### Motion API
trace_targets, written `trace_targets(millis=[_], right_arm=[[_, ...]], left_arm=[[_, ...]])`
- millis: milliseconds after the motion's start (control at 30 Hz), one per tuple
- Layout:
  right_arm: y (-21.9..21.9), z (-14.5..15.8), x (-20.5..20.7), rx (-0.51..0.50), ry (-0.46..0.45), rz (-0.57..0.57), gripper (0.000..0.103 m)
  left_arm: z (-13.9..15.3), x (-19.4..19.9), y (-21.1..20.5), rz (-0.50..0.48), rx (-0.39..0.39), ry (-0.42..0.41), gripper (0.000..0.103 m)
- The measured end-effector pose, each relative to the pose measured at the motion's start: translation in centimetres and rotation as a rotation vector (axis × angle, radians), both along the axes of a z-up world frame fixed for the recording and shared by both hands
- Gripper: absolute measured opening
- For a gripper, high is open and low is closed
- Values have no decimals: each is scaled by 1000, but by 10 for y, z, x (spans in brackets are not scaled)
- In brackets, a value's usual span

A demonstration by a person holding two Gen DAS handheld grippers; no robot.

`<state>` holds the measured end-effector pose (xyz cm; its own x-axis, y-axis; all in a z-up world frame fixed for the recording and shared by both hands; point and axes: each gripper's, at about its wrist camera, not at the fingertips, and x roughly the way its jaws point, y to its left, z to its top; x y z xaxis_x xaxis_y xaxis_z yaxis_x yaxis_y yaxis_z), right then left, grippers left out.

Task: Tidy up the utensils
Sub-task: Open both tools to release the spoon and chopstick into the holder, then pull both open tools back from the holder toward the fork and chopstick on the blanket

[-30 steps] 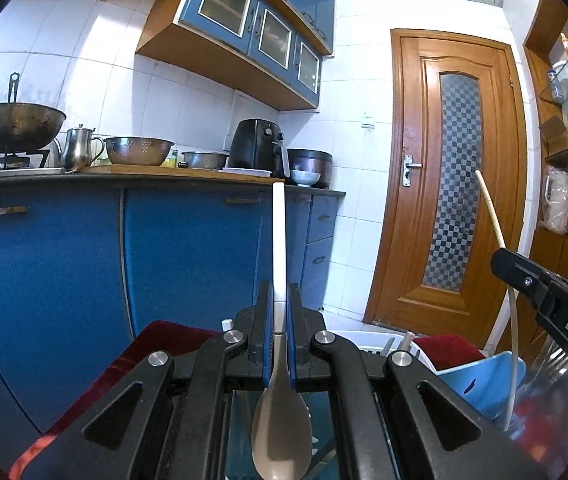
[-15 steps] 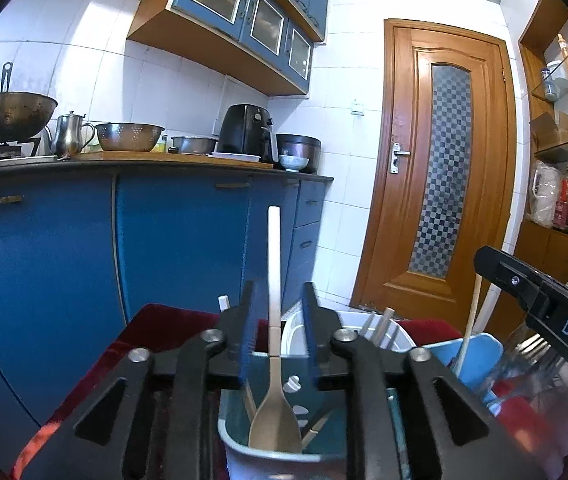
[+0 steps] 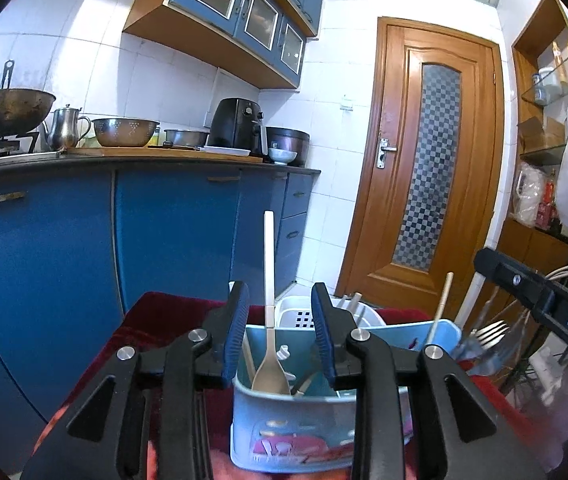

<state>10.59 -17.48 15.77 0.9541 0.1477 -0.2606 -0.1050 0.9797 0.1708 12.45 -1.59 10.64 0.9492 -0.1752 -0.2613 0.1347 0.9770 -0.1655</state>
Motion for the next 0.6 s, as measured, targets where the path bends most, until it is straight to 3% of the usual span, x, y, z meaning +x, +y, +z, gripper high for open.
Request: trace_targets(millis=[300,600], right_arm=[[1,6,-35,31,74,39,31],[17,3,-70,-9,161,67,32]], left_arm=[[19,-42,11,-33,-19,27,32],[28,-88,17,-46,8,51,33]])
